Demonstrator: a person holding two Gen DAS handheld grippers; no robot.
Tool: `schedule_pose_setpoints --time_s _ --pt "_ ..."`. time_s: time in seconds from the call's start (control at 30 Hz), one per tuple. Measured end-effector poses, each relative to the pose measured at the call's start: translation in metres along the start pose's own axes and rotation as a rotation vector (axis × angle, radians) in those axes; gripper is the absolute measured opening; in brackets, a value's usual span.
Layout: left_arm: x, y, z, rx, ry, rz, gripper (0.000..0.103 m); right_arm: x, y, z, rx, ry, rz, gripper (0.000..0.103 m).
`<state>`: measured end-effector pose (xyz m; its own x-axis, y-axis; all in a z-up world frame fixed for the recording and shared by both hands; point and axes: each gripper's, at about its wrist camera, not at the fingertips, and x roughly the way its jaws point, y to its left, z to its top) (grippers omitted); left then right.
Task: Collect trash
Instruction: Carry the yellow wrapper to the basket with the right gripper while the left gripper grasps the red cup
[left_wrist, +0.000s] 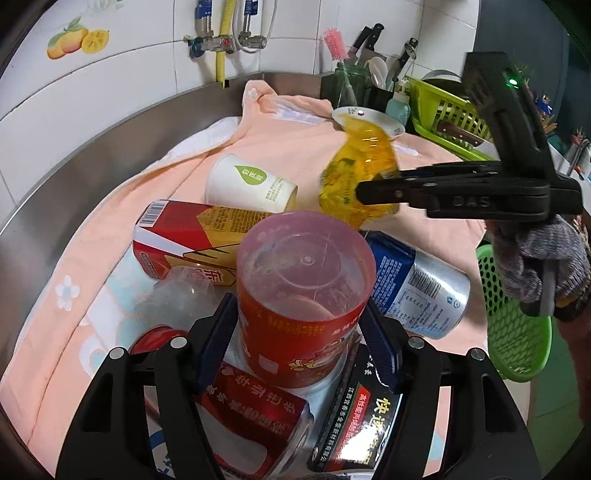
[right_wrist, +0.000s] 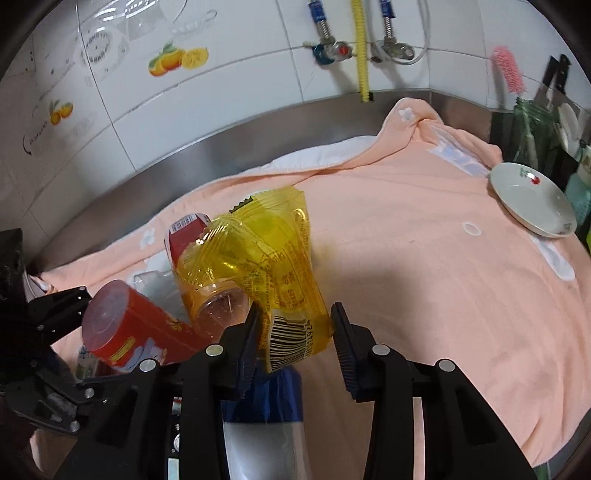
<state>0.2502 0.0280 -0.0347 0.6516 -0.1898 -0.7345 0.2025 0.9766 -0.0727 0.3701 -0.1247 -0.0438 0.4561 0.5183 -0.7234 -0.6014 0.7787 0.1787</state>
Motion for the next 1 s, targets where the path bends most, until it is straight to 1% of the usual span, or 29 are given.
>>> schedule_pose_setpoints --time_s 0.07,0.13,0.2,0.27,0.47,0.53,0.6,0.67,0.77,0.9,1.0 --pt "0.000 -0.001 -0.001 0.007 -0.007 0.003 0.065 -0.009 -0.003 -0.003 0.026 -0.021 0.016 0.036" --pt "-0.002 -0.001 -0.002 0.012 -0.013 0.006 0.065 -0.017 -0.004 -0.006 0.037 -0.038 0.004 0.036" --pt "-0.002 -0.002 -0.002 0.018 -0.019 0.015 0.065 -0.026 -0.006 -0.009 0.058 -0.056 0.018 0.036" --pt "-0.004 -0.001 -0.002 0.014 -0.022 0.013 0.064 -0.037 -0.007 -0.014 0.077 -0.072 0.012 0.036" --pt "-0.014 -0.001 -0.001 0.004 -0.045 0.013 0.064 -0.081 -0.009 -0.037 0.130 -0.145 0.011 0.036" --pt "-0.016 -0.002 0.000 -0.001 -0.055 0.014 0.064 -0.095 -0.012 -0.042 0.154 -0.174 0.028 0.036" --pt "-0.020 -0.003 0.002 -0.009 -0.067 0.011 0.064 -0.099 -0.013 -0.043 0.159 -0.181 0.013 0.036" --pt "-0.025 -0.007 0.003 -0.003 -0.080 0.005 0.064 -0.100 -0.015 -0.042 0.176 -0.188 0.020 0.036" --pt "-0.030 -0.012 0.006 0.012 -0.096 0.005 0.064 -0.104 -0.016 -0.038 0.182 -0.223 -0.001 0.036" --pt "-0.033 -0.014 0.009 0.018 -0.102 0.007 0.064 -0.108 -0.021 -0.031 0.204 -0.244 0.011 0.036" --pt "-0.037 -0.013 0.010 0.013 -0.108 0.005 0.064 -0.112 -0.024 -0.028 0.211 -0.254 0.002 0.035"
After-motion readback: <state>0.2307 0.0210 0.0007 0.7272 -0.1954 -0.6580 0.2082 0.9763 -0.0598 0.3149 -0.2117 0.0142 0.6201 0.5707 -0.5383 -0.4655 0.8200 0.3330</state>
